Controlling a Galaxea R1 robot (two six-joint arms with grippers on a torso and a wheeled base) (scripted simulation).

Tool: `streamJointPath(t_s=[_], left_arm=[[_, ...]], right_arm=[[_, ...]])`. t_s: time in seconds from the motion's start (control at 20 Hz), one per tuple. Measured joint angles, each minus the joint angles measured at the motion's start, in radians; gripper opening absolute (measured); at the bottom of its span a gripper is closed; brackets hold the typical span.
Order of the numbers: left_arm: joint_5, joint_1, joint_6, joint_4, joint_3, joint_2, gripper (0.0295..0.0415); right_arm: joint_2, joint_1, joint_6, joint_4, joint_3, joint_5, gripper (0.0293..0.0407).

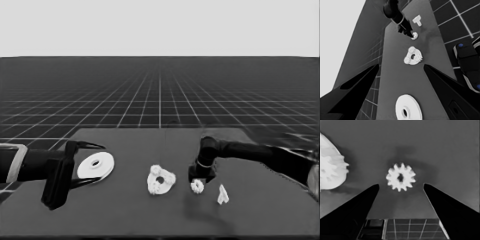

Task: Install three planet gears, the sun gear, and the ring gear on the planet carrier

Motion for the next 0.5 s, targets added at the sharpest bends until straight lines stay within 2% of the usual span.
streamJointPath(t_s=[0.15,0.4,0.5], left_arm=[[0.000,0.000,0.000,0.000,0.000,0.000,0.0385],[0.000,0.000,0.000,0.000,0.000,0.000,0.0385],[0.000,0.000,0.000,0.000,0.000,0.000,0.0385]], right_arm=[[0.016,-0.059,-0.023,-0.050,-0.048,0.029,0.0385],[0.021,-0.070,-0.029,-0.061,-0.061,0.037,0.0385],[0.021,-0.071,-0.029,-0.062,-0.062,0.037,0.0314]])
